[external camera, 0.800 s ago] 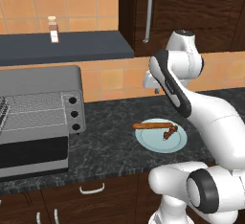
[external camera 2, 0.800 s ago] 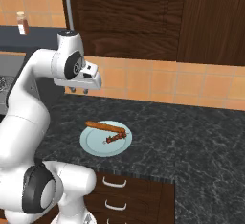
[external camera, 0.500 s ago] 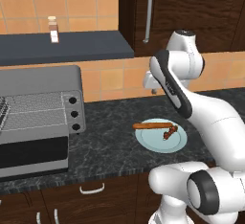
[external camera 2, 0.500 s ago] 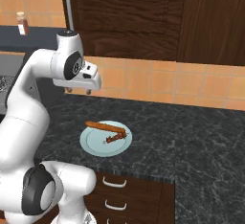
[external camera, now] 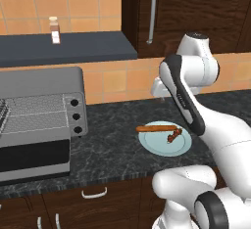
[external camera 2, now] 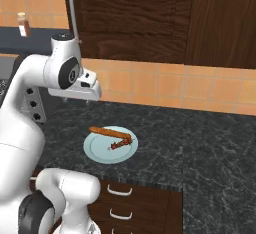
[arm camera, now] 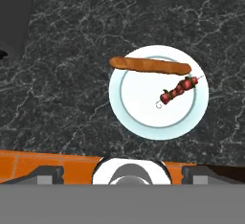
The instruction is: Pick up the kebab skewer and baguette bread, and place them inside the toaster oven. Close the toaster oven door and start by setting the timer.
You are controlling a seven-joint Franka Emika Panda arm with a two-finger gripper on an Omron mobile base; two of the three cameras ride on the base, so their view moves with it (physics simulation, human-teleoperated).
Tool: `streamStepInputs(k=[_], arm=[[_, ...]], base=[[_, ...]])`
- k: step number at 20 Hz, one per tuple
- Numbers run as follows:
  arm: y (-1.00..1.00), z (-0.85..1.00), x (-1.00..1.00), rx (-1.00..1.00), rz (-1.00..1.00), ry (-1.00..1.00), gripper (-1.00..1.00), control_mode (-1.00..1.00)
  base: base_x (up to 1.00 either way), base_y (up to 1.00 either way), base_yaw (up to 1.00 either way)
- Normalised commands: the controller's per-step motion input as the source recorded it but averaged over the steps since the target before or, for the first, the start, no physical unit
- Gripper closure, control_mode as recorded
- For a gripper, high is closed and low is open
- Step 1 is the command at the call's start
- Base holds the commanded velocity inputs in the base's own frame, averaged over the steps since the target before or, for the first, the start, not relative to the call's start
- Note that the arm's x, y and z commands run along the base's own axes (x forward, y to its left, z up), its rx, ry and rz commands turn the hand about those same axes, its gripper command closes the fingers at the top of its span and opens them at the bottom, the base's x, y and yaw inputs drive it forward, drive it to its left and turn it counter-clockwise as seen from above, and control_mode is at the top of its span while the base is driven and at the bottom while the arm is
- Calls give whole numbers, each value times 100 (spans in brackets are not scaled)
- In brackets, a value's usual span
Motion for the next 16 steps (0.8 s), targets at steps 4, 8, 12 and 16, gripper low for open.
streamStepInputs(k=[4, 8, 12, 16], arm=[[-1, -6, -66, 0, 0, 0, -100, -100], [0, 0, -48, 0, 0, 0, -100, -100], [0, -2, -42, 0, 0, 0, -100, -100], [0, 0, -20, 0, 0, 0, -100, -100]], base=[[0, 0, 0], [0, 0, 0], [0, 0, 0], [0, 0, 0]])
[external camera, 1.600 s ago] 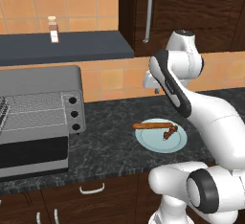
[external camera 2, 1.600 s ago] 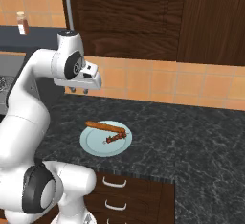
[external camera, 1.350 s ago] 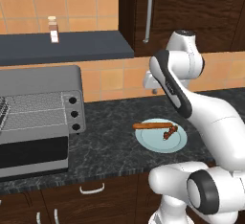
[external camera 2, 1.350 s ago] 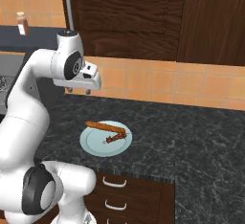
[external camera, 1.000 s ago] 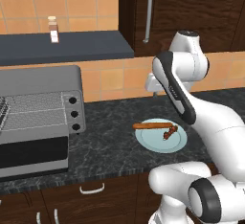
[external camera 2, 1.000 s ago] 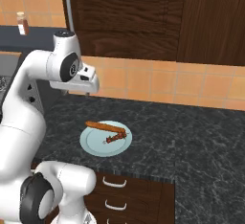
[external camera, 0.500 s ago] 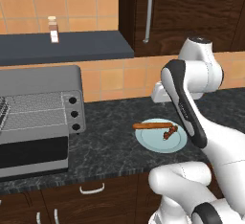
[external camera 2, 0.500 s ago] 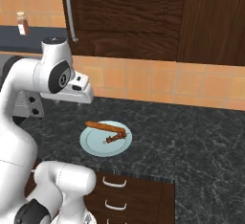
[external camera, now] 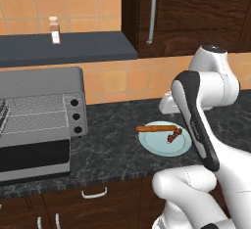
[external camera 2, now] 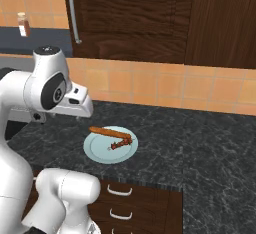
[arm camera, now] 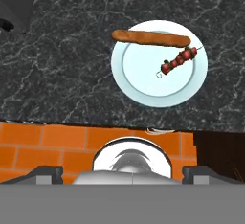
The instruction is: Pick up the kebab skewer and baguette bread, and place them inside the toaster oven. Close the toaster oven door and start by setting the timer.
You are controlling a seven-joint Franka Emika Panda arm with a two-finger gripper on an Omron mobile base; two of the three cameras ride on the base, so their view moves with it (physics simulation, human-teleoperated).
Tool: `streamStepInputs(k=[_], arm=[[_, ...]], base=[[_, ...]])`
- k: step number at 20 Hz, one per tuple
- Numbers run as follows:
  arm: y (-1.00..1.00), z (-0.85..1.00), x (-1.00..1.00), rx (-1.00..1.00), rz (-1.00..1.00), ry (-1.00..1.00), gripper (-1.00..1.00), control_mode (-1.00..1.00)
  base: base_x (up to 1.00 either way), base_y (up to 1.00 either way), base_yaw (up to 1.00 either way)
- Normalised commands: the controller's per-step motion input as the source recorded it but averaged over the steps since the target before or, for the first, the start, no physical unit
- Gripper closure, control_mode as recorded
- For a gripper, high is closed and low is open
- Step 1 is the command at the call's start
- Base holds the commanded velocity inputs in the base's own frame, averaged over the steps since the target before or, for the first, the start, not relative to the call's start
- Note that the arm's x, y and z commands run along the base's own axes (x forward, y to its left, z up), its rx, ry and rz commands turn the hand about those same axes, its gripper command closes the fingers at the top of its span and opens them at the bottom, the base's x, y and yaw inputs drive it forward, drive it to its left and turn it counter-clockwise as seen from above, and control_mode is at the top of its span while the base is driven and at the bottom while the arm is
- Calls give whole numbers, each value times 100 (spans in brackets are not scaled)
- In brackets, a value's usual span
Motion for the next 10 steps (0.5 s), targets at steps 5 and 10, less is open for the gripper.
streamStepInputs(k=[5, 10], arm=[[0, 0, -4, 0, 0, 0, -100, 100], [0, 0, 0, 0, 0, 0, -100, 100]], base=[[-3, 0, 0], [-8, 59, -1]])
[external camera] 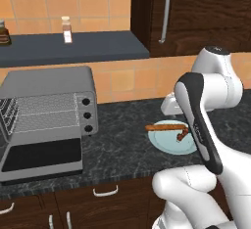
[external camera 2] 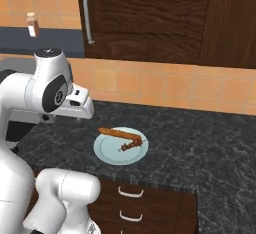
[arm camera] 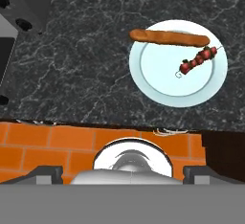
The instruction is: Pick up the kebab skewer and baguette bread, and place them inside the toaster oven. Close the toaster oven door and start by setting the timer.
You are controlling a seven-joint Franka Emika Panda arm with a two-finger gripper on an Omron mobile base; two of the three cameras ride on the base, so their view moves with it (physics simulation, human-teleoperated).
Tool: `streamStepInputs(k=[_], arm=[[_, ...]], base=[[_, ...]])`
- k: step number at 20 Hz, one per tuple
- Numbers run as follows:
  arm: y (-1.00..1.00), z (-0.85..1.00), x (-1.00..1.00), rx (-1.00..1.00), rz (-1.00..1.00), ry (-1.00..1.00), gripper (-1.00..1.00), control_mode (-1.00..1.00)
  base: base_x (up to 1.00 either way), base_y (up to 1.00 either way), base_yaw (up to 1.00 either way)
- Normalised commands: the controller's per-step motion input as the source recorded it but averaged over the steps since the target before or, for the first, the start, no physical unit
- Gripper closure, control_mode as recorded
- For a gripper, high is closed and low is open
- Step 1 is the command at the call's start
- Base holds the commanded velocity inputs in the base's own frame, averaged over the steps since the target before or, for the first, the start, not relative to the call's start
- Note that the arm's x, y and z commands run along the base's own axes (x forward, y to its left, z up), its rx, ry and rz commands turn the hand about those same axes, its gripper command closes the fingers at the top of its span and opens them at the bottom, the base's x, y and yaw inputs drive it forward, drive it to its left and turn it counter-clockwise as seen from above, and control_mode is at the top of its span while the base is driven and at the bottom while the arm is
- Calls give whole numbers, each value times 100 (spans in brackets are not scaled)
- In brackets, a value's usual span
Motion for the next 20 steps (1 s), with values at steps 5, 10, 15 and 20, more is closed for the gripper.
streamStepInputs(k=[5, 10, 15, 20], arm=[[0, 0, 0, 0, 0, 0, -100, 100], [0, 0, 0, 0, 0, 0, -100, 100], [0, 0, 0, 0, 0, 0, -100, 100], [0, 0, 0, 0, 0, 0, -100, 100]], base=[[2, 76, 0], [23, 6, 0], [26, 0, 0], [36, -3, -9]])
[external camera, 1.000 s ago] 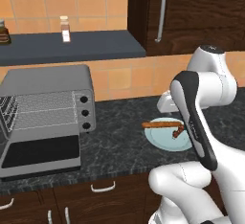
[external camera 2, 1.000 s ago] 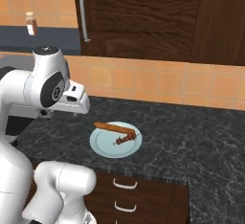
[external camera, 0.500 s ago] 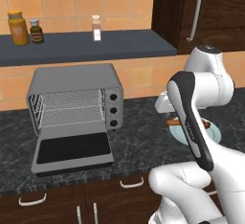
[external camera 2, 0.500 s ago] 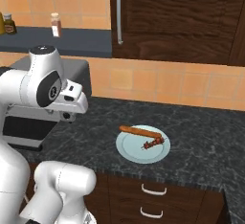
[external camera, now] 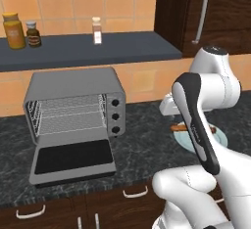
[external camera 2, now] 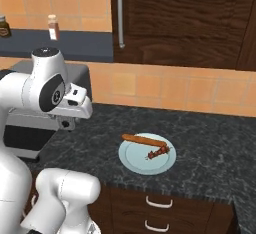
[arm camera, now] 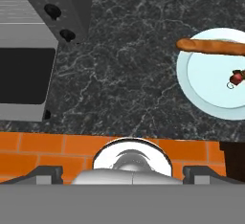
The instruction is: Pick up the kebab skewer and baguette bread, and place them inside the toaster oven. Close the toaster oven door and start by setting the timer.
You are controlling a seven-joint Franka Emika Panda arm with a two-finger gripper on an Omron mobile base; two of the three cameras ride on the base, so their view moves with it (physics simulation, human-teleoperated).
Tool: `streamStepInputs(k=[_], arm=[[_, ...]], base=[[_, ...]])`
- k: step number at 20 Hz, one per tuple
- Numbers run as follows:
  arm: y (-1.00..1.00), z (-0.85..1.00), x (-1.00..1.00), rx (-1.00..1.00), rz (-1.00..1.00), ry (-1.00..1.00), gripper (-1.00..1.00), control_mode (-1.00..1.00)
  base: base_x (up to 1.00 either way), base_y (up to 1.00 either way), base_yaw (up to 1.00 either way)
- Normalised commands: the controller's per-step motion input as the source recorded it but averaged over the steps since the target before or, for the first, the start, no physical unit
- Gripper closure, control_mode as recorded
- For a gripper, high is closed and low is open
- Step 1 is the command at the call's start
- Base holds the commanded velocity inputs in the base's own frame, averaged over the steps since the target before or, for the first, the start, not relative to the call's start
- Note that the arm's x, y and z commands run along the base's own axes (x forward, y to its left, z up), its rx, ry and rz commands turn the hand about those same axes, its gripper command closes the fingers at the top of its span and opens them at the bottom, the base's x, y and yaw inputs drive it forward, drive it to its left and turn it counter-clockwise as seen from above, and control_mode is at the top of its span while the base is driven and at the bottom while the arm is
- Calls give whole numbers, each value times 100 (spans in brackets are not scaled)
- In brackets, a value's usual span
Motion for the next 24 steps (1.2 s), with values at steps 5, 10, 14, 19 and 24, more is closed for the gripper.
streamStepInputs(k=[5, 10, 14, 19, 24], arm=[[0, 0, 13, 0, -1, 0, -100, -100], [87, -9, 2, -9, 2, -4, -100, -100], [94, -2, 14, -6, 0, -20, -100, -100], [60, 0, 0, -1, 0, -49, -100, -100], [15, -7, 27, 7, 0, -44, -100, -100]], base=[[23, 0, -4], [0, 0, 0], [0, 0, 0], [0, 0, 0], [0, 0, 0]])
